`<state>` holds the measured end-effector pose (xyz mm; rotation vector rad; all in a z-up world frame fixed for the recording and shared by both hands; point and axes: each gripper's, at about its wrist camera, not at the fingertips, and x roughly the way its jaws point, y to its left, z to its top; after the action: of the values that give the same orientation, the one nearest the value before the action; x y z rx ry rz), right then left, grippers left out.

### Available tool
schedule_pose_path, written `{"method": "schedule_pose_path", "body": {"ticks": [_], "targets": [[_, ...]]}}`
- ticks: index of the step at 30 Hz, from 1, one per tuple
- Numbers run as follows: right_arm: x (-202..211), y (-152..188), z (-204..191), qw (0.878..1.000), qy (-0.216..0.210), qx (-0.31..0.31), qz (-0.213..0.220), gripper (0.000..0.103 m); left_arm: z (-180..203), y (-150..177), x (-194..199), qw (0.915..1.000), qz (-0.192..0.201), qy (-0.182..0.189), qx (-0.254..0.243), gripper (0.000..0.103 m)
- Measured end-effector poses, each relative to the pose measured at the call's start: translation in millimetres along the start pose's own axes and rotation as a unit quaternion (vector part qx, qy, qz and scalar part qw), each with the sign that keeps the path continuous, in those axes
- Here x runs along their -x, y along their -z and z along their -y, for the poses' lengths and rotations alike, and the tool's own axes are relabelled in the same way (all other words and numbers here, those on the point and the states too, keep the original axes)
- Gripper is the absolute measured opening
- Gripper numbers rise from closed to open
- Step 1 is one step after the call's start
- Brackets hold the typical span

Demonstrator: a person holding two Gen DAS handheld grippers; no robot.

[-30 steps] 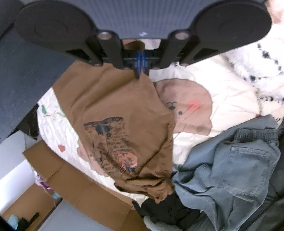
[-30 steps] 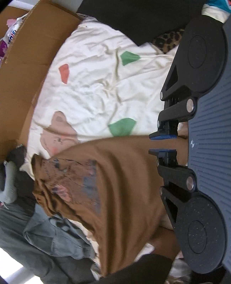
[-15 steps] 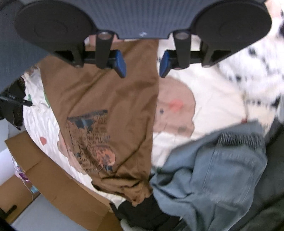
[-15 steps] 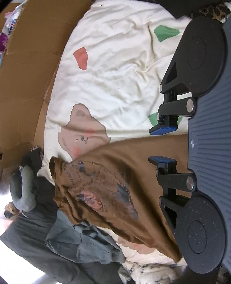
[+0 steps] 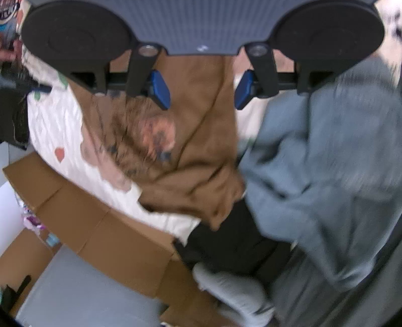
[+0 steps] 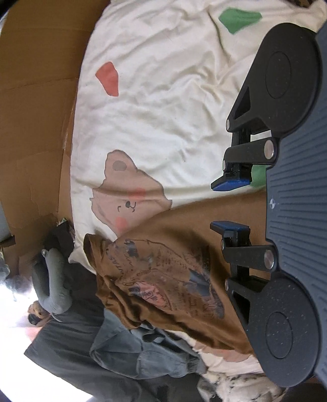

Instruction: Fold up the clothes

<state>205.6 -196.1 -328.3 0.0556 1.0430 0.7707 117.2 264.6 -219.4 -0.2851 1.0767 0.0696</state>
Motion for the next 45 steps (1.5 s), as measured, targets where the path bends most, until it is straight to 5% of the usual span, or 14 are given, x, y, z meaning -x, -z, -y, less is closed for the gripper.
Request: {"method": "schedule_pose_path", "body": {"ticks": [7,15,33,45], "targets": [[-11,9,4,0.999,0.002,-0.031,0.023,0.033,50,-78,-50,0.9968,0.037,0.023,-0.066,0.072],[-20,16,8,0.998,-0.001,-0.049,0.025,0.033,99,-126,-110,0.9895,0.072,0.054,-0.113,0.076],[-35,20,13,0.999,0.000,-0.046,0.006,0.033,138,-127,-206,0.9901,0.075,0.075,-0.092,0.076],[-64,27,1,0.999,-0.013,-0.014,-0.039,0.032,124,-105,-255,0.9928,0.030,-0.005,-0.116,0.084]]}}
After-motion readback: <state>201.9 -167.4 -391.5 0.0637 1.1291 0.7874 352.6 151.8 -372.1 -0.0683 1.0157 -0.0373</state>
